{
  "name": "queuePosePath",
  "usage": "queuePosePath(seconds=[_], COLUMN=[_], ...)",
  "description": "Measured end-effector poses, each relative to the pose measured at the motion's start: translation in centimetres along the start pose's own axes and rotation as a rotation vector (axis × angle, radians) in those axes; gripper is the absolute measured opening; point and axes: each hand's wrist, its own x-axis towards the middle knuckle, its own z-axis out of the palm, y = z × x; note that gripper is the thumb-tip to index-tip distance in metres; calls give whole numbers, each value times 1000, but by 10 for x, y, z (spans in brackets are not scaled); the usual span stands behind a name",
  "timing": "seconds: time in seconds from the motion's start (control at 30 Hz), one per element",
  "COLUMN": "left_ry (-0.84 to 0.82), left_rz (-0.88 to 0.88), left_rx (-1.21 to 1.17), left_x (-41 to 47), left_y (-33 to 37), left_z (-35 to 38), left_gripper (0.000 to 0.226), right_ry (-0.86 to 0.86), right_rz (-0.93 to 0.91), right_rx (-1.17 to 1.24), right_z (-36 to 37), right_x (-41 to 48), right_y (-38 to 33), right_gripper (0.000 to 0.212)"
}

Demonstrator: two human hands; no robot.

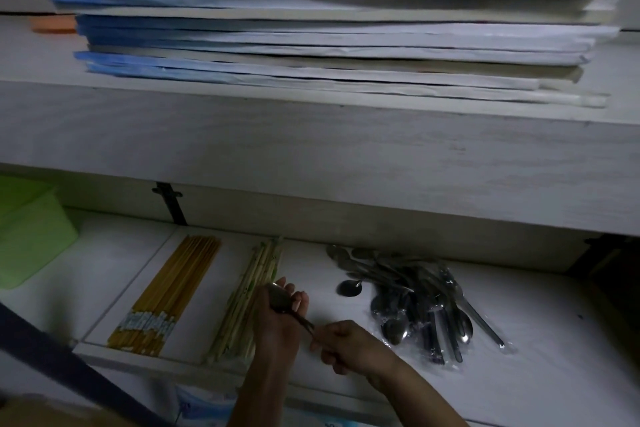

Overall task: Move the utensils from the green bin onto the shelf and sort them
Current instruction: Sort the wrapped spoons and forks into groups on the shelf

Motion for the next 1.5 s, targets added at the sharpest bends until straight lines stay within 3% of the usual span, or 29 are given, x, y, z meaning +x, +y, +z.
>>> queuePosePath(seconds=[0.13,0.23,0.4,0.6,0.73,1.07,1.17,1.4,1.5], left_ry=[-8,-30,-58,-76,-82,-13,9,31,44], left_rz=[32,40,69,39,21,-4,-12,-16,-34], left_rx=[102,131,104,78,56,79,76,112,112], left_x=[-1,1,5,6,9,10,11,13,7], left_y=[-4,-2,5,1,0,0,0,-6,-11], left_z=[-2,-9,-19,-26,-30,-20,-18,-11,-3], left_gripper=[19,18,22,23,25,20,19,17,15], right_ry=[15,23,546,638,699,566,627,776,694], right_rz=[21,-12,-63,24,16,119,77,-73,-133], right_rx=[-35,-234,-790,-1120,-1120,-915,-833,-558,-433], right_z=[0,-13,-63,-88,-96,-106,-108,-111,-98], right_x=[-3,3,37,64,72,79,79,54,29], right_y=[2,-2,-7,-1,0,-6,-10,-25,-33], right_gripper=[37,37,22,31,31,26,18,26,24])
